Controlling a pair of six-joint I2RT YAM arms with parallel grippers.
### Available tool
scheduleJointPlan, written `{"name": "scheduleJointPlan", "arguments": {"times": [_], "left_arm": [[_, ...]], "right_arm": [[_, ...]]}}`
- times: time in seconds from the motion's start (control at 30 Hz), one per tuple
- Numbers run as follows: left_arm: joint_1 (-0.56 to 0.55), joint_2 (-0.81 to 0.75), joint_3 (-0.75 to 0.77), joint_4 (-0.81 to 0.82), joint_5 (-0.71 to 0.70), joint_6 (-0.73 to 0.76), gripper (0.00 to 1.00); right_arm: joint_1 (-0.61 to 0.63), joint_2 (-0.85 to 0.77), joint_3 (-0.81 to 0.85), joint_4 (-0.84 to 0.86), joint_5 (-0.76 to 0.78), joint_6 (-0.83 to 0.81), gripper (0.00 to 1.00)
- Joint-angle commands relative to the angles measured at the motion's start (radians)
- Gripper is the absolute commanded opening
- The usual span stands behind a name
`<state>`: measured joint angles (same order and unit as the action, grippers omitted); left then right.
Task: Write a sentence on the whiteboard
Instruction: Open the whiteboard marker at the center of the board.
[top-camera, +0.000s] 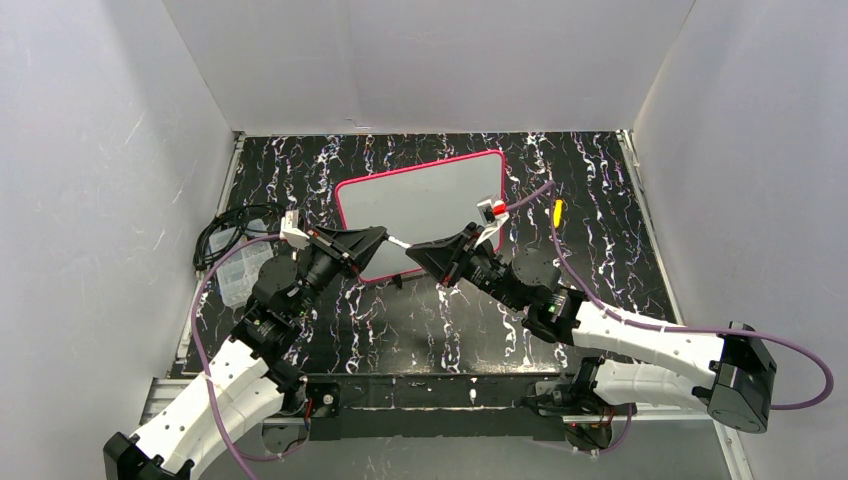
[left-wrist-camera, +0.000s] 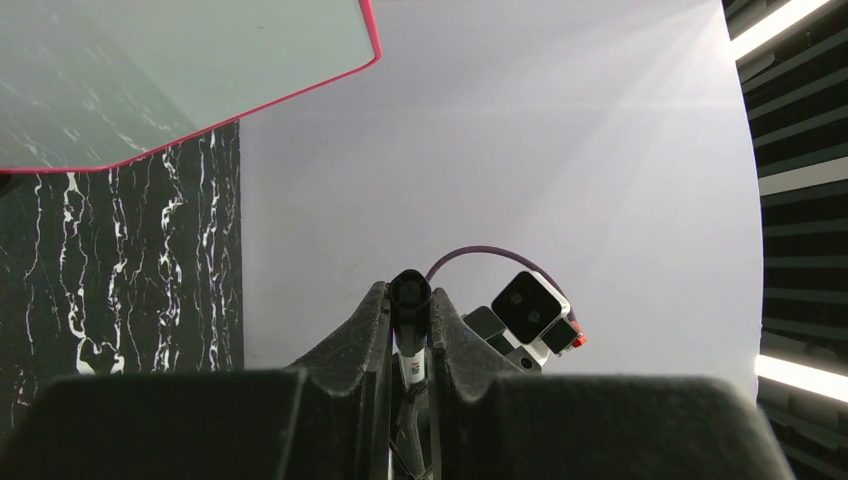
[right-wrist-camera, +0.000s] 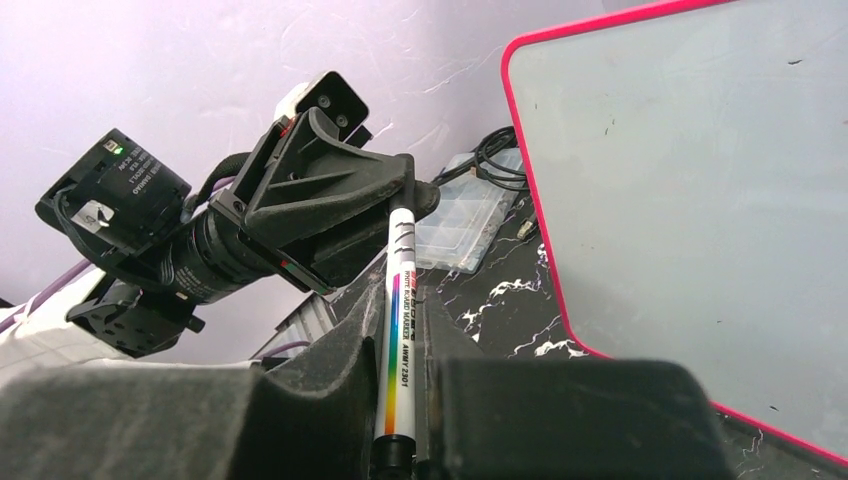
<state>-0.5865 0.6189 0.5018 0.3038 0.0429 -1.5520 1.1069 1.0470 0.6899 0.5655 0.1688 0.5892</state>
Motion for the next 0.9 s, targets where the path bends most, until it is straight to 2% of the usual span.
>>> {"name": "scheduleJointPlan", "arguments": {"times": [0.0,0.27,0.87], "left_arm": [[-0.005,-0.008,-0.006,0.009,-0.022,0.007,0.00],[-0.004,-0.050,-0.034,0.009,-0.119,-0.002,0.00],[-0.003,-0.067,-0.026,0.009,-0.242,0.000,0.00]], "right_arm": [[0.004,-0.030,0.023,0.090,0.011,-0.022,0.01],[0.004,-0.072,-0.006,0.076,0.016,-0.047,0.01],[0.004,-0.203,-0.032,-0.094,-0.004,-0.100,0.01]]}}
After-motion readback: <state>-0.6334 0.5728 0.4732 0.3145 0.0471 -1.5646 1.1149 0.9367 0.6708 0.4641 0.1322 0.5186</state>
